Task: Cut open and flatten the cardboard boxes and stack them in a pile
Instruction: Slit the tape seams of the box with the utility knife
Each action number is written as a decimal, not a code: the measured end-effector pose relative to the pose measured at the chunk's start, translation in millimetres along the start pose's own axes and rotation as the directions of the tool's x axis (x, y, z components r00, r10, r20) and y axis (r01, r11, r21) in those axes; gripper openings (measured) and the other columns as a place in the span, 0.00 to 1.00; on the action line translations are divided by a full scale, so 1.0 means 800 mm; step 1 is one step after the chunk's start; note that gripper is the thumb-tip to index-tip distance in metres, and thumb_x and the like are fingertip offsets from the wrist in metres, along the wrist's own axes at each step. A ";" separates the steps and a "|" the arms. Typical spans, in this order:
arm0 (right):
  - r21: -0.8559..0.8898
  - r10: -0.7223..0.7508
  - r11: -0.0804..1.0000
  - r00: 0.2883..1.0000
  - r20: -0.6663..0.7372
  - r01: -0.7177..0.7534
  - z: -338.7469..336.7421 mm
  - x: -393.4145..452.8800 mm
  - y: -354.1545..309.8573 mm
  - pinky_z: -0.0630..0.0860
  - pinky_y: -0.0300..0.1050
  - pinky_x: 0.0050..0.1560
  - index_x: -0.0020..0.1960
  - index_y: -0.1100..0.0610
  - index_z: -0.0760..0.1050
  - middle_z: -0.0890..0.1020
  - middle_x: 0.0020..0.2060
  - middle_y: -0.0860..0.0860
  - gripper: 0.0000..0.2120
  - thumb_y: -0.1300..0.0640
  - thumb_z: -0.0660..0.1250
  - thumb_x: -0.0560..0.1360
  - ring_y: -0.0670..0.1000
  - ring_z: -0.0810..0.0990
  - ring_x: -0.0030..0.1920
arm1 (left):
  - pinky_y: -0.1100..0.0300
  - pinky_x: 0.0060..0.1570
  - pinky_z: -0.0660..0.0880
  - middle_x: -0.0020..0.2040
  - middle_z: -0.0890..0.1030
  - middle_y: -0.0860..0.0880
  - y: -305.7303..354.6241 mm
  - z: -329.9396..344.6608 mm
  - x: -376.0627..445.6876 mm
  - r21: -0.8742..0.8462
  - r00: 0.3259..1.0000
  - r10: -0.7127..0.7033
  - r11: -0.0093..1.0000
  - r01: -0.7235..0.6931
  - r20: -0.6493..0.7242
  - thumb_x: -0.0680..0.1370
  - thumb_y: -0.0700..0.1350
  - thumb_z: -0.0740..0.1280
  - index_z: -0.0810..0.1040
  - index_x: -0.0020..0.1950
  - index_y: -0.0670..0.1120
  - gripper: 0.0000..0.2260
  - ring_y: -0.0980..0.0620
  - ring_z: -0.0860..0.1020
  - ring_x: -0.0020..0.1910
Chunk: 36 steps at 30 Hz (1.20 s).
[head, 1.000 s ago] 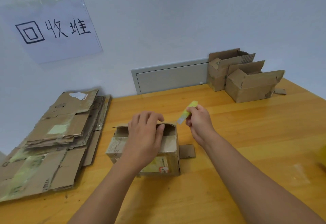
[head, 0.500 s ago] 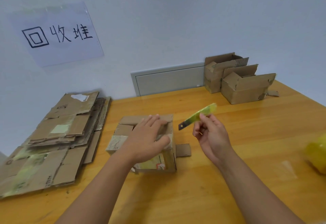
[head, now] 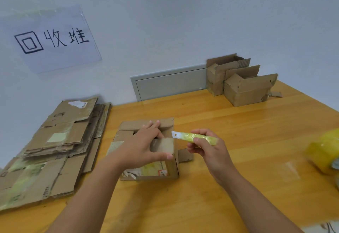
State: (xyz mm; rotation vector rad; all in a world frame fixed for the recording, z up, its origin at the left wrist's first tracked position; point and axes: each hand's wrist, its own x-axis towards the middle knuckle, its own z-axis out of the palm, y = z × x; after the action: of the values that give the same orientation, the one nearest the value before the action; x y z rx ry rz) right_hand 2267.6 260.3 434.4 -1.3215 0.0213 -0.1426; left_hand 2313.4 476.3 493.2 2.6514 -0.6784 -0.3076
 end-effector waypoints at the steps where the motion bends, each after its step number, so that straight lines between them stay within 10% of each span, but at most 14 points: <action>1: -0.003 -0.003 1.000 1.000 -0.002 0.003 0.001 -0.001 0.001 0.80 0.50 0.49 0.55 0.60 0.78 0.84 0.36 0.55 0.08 0.66 0.62 0.80 0.54 0.82 0.40 | 0.50 0.76 0.54 0.80 0.50 0.56 -0.001 0.001 0.000 -0.002 1.000 0.007 1.000 -0.007 -0.014 0.66 0.71 0.67 0.71 0.58 0.56 0.28 0.58 0.44 0.79; 36: 0.018 -0.068 0.997 0.990 -0.127 0.071 0.011 -0.083 0.018 0.81 0.45 0.42 0.51 0.64 0.75 0.85 0.36 0.61 0.07 0.71 0.60 0.79 0.58 0.84 0.39 | 0.49 0.76 0.55 0.80 0.54 0.53 0.000 0.003 0.007 0.054 0.999 0.035 0.998 -0.033 -0.030 0.64 0.75 0.62 0.64 0.59 0.61 0.30 0.52 0.49 0.79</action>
State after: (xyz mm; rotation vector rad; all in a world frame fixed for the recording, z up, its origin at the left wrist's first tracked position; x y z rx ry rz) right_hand 2204.3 279.7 418.7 -1.2895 0.0806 -0.2850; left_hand 2317.1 472.9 490.6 2.6859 -0.7306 -0.2419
